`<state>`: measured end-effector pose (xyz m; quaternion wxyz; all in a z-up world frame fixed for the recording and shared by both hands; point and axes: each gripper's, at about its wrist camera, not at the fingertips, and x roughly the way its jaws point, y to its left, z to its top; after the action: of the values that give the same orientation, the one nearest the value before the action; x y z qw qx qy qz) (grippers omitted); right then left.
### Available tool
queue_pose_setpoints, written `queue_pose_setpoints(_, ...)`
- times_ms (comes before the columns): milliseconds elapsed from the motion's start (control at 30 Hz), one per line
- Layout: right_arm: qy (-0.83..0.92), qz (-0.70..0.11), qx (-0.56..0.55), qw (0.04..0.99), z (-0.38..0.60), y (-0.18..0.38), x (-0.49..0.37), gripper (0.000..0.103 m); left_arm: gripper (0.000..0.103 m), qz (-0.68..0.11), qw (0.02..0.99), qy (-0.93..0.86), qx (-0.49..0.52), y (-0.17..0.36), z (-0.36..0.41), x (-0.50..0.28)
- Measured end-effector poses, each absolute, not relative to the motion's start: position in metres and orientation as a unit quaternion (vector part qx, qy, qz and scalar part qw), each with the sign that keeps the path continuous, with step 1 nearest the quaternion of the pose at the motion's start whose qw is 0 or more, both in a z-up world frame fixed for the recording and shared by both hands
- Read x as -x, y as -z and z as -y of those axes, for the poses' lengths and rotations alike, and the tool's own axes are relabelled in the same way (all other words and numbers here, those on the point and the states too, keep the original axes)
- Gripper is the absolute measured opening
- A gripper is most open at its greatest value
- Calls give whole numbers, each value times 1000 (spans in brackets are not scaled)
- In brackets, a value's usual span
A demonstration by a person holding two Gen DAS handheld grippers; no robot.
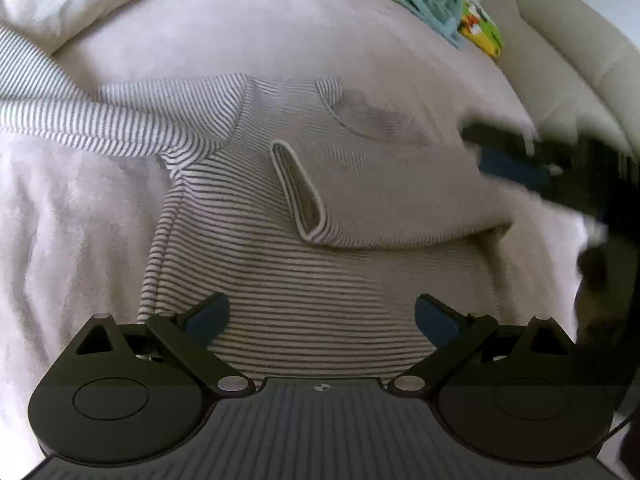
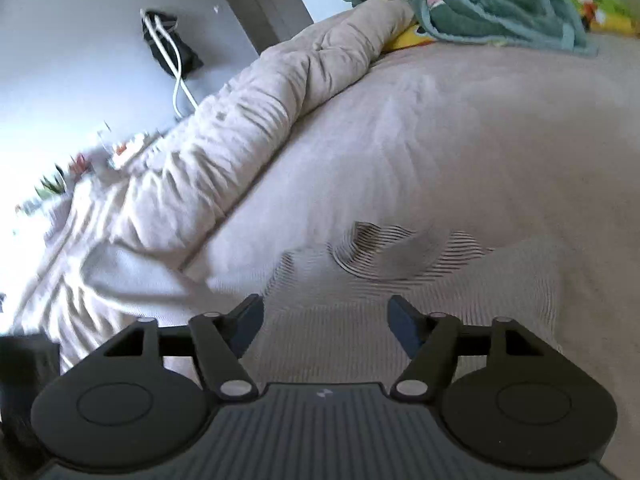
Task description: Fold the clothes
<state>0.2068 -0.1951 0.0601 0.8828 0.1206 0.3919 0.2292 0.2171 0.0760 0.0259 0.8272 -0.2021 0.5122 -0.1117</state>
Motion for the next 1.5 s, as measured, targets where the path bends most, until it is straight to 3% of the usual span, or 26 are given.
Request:
queue_pose_setpoints(100, -192, -397, -78, 894, 215, -61, -193, 73, 99, -511, 810, 107, 265, -31, -80, -228)
queue_pose_setpoints(133, -176, -402, -68, 896, 223, -60, -189, 73, 93, -510, 804, 105, 286, -33, -82, -231)
queue_pose_setpoints(167, -161, -406, -59, 897, 231, -59, -185, 73, 75, -513, 796, 102, 305, -33, -81, -236)
queue_pose_setpoints(200, -148, -413, -58, 897, 237, -55, -179, 73, 71, -523, 784, 95, 321, -29, -78, -241)
queue_pose_setpoints(333, -91, -425, 9, 901, 247, -40, -160, 70, 74, -549, 752, 52, 361, -4, -57, -259)
queue_pose_setpoints(400, -69, -417, 98, 901, 238, -30, -161, 57, 74, -539, 773, 30, 335, -4, -43, -265)
queue_pose_setpoints(500, -68, -406, 156, 898, 233, -16, -172, 57, 73, -514, 809, 1, 286, -8, -21, -272)
queue_pose_setpoints(600, -58, -407, 177, 894, 230, 1, -192, 57, 51, -490, 854, -9, 176, -15, 6, -283)
queue_pose_setpoints(667, -38, -392, 204, 896, 225, 8, -202, 56, 12, -470, 876, -17, 104, -23, 15, -292)
queue_pose_setpoints(800, -41, -352, 216, 910, 213, -3, -196, 56, 13, -398, 914, -48, 54, -58, -16, -281)
queue_pose_setpoints(900, -67, -360, 233, 901, 201, 6, -188, 56, 19, -394, 916, -66, 38, -60, -37, -267)
queue_pose_setpoints(967, -76, -371, 242, 893, 195, 15, -187, 56, 40, -412, 907, -56, 68, -53, -50, -259)
queue_pose_setpoints(1167, -66, -375, 233, 895, 193, 20, -187, 56, 67, -435, 891, -34, 128, -39, -65, -252)
queue_pose_setpoints(1233, -64, -362, 251, 896, 192, 18, -187, 56, 60, -438, 888, -27, 137, -36, -65, -255)
queue_pose_setpoints(1267, -63, -355, 260, 896, 191, 17, -187, 56, 40, -436, 891, -23, 127, -37, -61, -261)
queue_pose_setpoints(1333, -54, -344, 278, 895, 190, 15, -188, 56, 18, -428, 897, -12, 108, -42, -52, -273)
queue_pose_setpoints(1433, 8, -326, 287, 901, 198, 14, -192, 58, 19, -367, 926, 40, 81, -68, -32, -282)
queue_pose_setpoints(1500, 35, -326, 283, 901, 204, 16, -192, 67, 19, -330, 941, 66, 38, -79, -16, -282)
